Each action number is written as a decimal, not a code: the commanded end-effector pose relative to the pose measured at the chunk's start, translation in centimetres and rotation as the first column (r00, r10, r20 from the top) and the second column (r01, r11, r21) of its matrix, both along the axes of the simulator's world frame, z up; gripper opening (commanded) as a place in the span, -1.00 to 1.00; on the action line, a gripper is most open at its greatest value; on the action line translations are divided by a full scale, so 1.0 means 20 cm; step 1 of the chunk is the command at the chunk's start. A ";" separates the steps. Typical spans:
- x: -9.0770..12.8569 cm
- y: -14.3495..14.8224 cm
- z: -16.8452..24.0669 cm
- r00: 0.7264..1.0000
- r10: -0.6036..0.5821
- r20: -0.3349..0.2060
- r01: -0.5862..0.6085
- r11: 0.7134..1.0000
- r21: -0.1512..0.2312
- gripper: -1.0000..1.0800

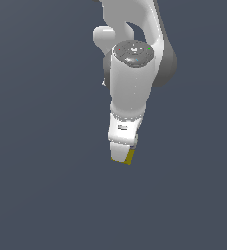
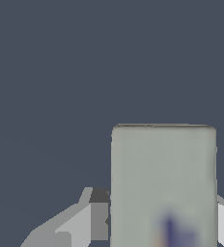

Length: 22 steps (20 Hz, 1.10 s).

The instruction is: Pick up the object and move it to a goal position.

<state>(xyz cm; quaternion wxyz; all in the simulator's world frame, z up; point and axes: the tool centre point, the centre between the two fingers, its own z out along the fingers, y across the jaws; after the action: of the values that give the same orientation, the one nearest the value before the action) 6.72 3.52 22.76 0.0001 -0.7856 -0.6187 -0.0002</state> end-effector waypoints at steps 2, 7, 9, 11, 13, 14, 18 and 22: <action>0.08 0.05 0.04 1.000 0.000 0.000 0.000 1.000 0.000 -1.00; 0.17 0.12 0.09 1.000 0.000 0.000 0.000 1.000 0.000 -1.00; 0.19 0.13 0.10 1.000 0.000 0.000 0.000 1.000 0.000 -1.00; 0.22 0.15 0.11 1.000 0.000 0.000 0.000 1.000 0.000 -1.00; 0.23 0.16 0.12 1.000 0.000 0.000 0.000 1.000 0.000 -1.00; 0.24 0.17 0.12 1.000 0.000 0.000 0.000 1.000 0.000 -1.00; 0.26 0.18 0.13 1.000 0.000 0.000 0.000 1.000 0.000 -1.00; 0.27 0.19 0.14 1.000 0.000 0.000 0.000 1.000 0.000 -1.00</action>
<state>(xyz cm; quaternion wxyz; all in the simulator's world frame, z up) 12.10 7.20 25.47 0.0002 -0.7855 -0.6189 0.0002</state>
